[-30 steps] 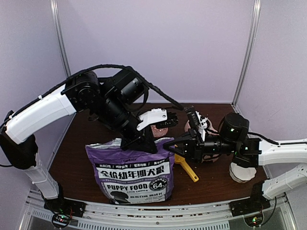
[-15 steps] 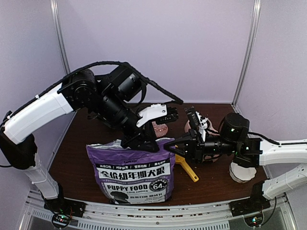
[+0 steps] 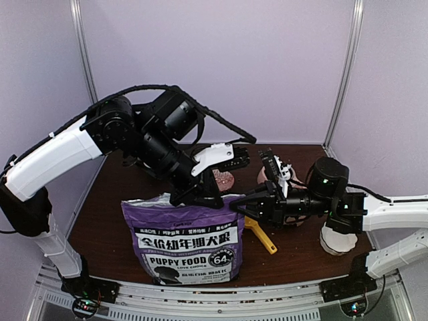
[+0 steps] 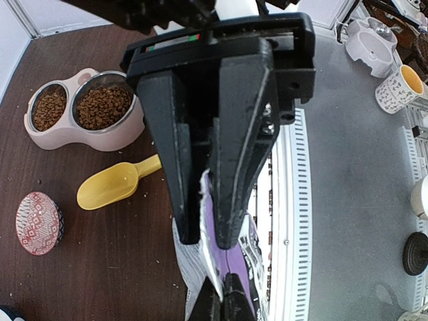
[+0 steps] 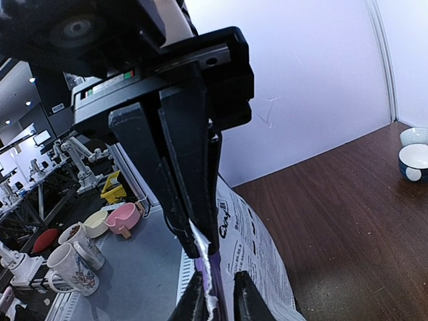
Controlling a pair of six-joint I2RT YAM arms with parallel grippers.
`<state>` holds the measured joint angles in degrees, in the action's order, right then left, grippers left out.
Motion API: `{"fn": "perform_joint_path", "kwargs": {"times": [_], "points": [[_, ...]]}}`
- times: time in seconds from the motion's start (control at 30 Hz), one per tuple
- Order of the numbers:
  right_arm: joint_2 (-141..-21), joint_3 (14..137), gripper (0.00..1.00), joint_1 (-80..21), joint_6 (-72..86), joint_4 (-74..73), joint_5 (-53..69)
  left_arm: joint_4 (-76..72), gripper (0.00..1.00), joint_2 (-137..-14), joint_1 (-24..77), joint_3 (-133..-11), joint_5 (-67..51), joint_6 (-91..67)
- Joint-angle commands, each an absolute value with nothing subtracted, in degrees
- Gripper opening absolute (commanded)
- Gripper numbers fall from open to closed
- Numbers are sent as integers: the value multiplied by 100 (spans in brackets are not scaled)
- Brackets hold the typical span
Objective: Serve the pet food
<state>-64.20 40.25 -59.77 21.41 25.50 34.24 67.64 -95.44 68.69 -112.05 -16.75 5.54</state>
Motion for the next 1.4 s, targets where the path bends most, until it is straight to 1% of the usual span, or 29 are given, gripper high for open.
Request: {"fn": "perform_joint_path", "kwargs": {"times": [0.0,0.17,0.27,0.3,0.43,0.47,0.53,0.57,0.67,0.73,0.8,0.87,0.9,0.97,1.0,1.03,1.17,1.37], "points": [[-6400,4263,18,-5996,2145,2723,3351,6484,0,-9439,6899,-11359,-1797,567],[-6539,4378,21,-6002,2204,2789,3482,6486,0,-9448,6893,-11355,-1826,560],[-6620,4440,21,-6011,2204,2804,3522,6482,0,-9444,6898,-11354,-1833,554],[-6645,4445,19,-6019,2206,2799,3541,6484,0,-9432,6899,-11355,-1829,553],[-6675,4497,2,-6035,2198,2697,3586,6486,0,-9416,6900,-11353,-1803,553],[-6666,4507,0,-6032,2182,2649,3574,6486,0,-9413,6904,-11343,-1791,542],[-6603,4497,0,-6030,2125,2549,3502,6485,1,-9406,6903,-11332,-1738,533],[-6555,4483,0,-6035,2087,2486,3457,6486,12,-9392,6908,-11304,-1702,528],[-6402,4443,0,-6030,1975,2347,3335,6516,26,-9321,6902,-11191,-1551,531],[-6313,4439,0,-6030,1925,2243,3282,6565,30,-9280,6899,-11153,-1449,540],[-6254,4435,0,-6034,1897,2181,3247,6627,32,-9259,6900,-11109,-1386,554],[-6212,4440,0,-6033,1861,2124,3231,6703,31,-9252,6899,-11070,-1328,562],[-6189,4439,0,-6030,1843,2100,3215,6751,27,-9247,6899,-11047,-1282,570],[-6171,4437,0,-6035,1821,2062,3191,6809,16,-9231,6898,-10980,-1183,571],[-6177,4431,0,-6030,1820,2065,3189,6807,7,-9209,6899,-10958,-1151,564],[-6189,4434,0,-6029,1819,2061,3190,6799,1,-9195,6899,-10952,-1150,555],[-6322,4486,1,-6038,1785,1985,3164,6672,0,-9221,6904,-10956,-1339,527],[-6575,4618,10,-6108,1810,2097,3283,6649,0,-9319,6899,-11047,-1448,527]]}}
